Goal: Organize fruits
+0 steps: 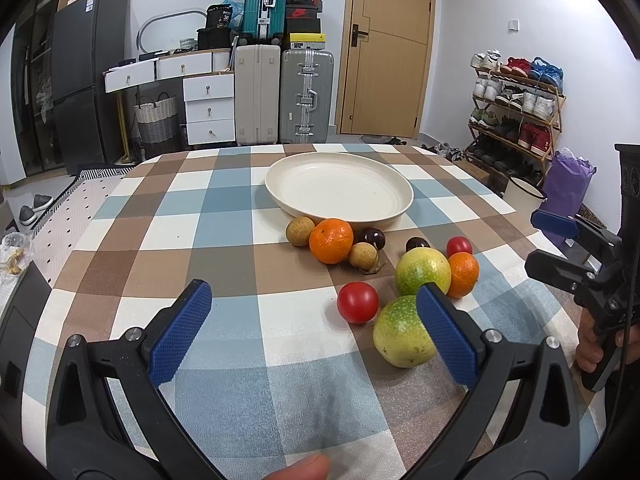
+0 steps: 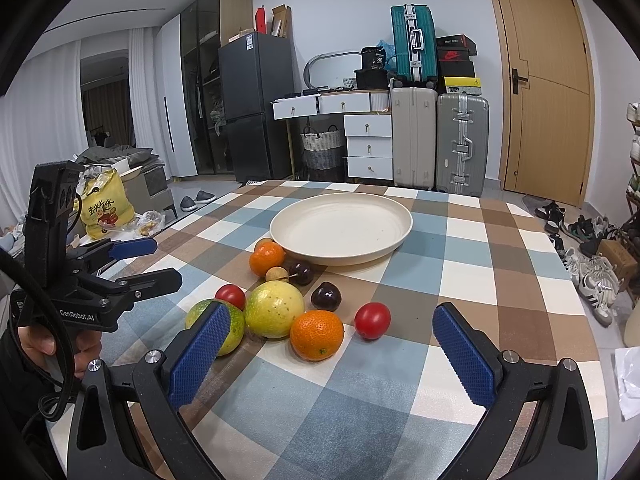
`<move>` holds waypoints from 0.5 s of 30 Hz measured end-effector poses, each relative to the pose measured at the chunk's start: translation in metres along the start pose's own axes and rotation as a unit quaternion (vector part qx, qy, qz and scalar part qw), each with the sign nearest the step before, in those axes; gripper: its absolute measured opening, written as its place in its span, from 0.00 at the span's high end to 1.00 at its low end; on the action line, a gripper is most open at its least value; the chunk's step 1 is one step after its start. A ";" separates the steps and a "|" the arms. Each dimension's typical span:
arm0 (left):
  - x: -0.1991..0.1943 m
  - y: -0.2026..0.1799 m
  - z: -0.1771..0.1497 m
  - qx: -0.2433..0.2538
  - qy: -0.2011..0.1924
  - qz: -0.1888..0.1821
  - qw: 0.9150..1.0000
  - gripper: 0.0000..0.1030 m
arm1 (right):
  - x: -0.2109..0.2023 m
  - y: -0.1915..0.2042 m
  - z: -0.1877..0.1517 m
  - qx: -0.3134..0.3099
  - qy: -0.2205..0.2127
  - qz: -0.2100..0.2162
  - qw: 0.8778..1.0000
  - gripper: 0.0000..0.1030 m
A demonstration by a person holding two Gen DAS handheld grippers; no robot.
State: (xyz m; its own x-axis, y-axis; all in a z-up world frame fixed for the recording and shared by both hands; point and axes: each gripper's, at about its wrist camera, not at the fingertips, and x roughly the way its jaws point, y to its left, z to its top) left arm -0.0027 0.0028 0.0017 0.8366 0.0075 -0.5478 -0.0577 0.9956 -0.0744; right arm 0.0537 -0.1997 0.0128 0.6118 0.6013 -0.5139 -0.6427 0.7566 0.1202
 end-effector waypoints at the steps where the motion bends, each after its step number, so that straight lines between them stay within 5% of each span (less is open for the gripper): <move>1: 0.000 0.000 0.000 0.000 0.001 0.001 1.000 0.01 | 0.000 0.001 0.000 0.000 0.000 0.000 1.000 0.00; 15: 0.007 -0.001 -0.001 0.000 0.010 0.007 1.000 0.01 | 0.009 -0.002 0.000 0.013 0.027 -0.020 0.999 0.00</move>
State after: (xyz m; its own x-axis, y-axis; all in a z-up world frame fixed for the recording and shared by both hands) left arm 0.0031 0.0014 -0.0028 0.8252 0.0190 -0.5646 -0.0683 0.9955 -0.0663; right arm 0.0604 -0.1953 0.0076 0.6108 0.5567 -0.5630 -0.6061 0.7863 0.1200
